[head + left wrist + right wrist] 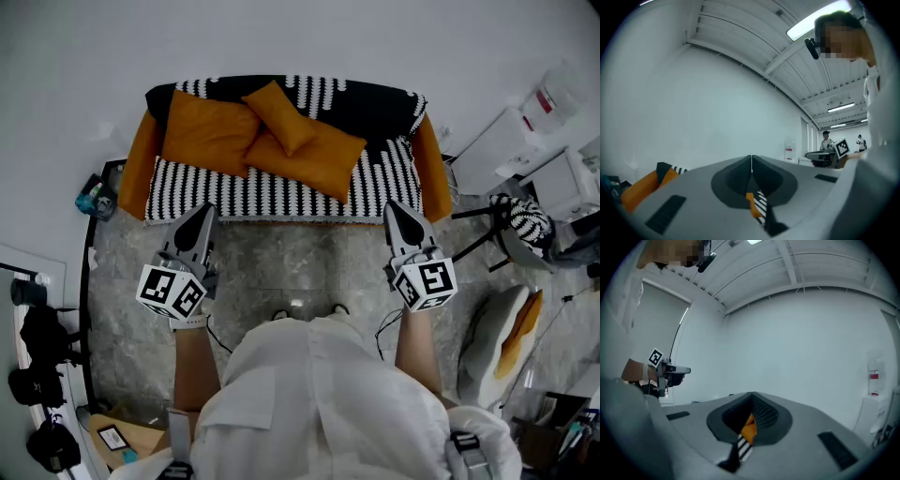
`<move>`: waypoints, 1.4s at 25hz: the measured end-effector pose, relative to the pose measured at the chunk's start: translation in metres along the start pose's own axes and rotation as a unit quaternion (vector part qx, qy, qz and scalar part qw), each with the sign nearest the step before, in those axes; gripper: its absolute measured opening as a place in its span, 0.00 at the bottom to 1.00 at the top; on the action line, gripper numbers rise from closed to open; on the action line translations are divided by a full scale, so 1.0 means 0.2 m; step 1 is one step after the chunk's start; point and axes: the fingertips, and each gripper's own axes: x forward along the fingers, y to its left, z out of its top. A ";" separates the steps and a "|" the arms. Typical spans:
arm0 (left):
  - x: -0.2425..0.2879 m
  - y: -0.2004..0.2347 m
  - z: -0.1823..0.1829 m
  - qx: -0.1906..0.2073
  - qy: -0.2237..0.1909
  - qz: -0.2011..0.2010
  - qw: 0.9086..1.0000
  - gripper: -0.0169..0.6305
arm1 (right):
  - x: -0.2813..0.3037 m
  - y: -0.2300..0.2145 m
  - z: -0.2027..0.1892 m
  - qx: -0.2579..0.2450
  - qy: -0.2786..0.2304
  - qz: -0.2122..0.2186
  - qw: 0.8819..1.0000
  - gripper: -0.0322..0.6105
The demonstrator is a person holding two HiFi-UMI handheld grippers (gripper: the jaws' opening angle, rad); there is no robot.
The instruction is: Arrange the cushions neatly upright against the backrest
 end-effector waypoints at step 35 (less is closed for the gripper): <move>0.03 0.06 -0.04 -0.002 0.006 0.000 1.000 0.05 | 0.09 0.05 -0.03 -0.004 0.000 0.029 1.000 0.06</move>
